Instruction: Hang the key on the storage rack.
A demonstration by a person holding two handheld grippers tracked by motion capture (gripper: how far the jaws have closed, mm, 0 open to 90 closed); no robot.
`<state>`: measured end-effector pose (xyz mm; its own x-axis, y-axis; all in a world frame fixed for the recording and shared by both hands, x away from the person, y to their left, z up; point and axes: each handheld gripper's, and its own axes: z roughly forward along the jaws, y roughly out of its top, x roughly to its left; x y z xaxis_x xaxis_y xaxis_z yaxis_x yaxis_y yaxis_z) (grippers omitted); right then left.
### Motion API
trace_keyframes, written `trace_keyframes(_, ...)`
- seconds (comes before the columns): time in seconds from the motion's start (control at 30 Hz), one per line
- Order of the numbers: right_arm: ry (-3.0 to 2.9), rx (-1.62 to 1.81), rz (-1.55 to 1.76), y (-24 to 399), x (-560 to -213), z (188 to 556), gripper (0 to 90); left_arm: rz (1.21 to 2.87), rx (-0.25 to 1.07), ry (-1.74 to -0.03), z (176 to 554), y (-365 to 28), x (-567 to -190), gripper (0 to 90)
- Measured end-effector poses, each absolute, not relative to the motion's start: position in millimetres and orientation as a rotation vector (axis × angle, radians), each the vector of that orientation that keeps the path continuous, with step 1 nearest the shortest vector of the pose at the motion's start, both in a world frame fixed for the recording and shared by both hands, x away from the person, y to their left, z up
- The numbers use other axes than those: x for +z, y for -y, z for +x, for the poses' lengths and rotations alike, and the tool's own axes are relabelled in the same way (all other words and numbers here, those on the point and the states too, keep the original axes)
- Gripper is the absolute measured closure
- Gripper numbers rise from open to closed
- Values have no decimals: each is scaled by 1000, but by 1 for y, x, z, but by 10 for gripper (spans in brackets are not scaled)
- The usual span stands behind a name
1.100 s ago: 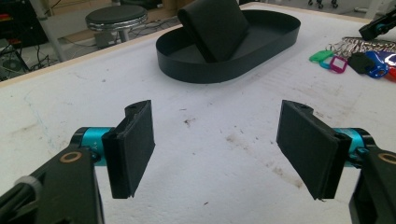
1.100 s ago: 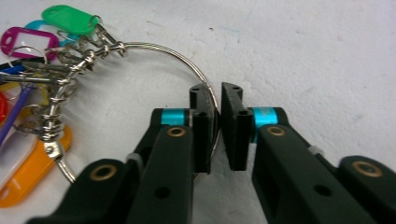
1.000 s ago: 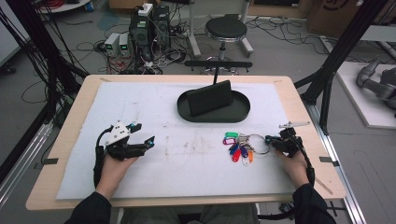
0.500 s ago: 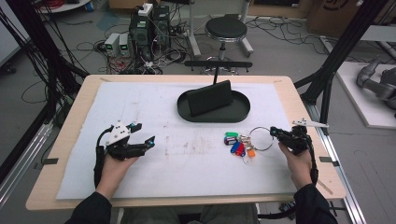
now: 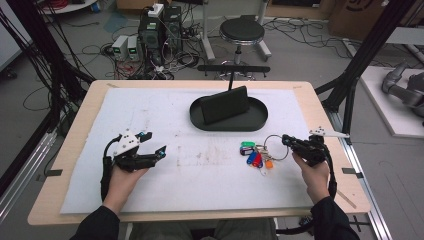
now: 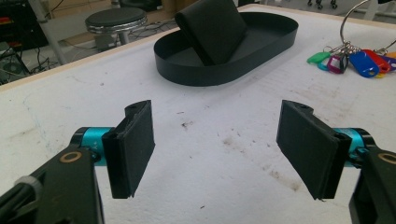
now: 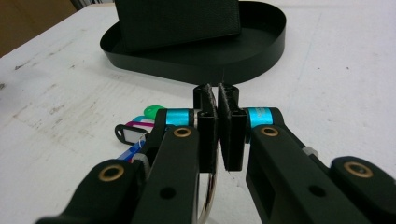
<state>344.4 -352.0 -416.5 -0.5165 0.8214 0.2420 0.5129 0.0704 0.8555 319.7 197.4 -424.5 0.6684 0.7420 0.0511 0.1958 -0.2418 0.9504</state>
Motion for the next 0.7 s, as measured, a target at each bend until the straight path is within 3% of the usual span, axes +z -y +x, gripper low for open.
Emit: trace_keyframes(0.7, -2096, 1424, 1276, 347, -416, 346, 876, 1777, 610, -742, 318, -198, -424, 276)
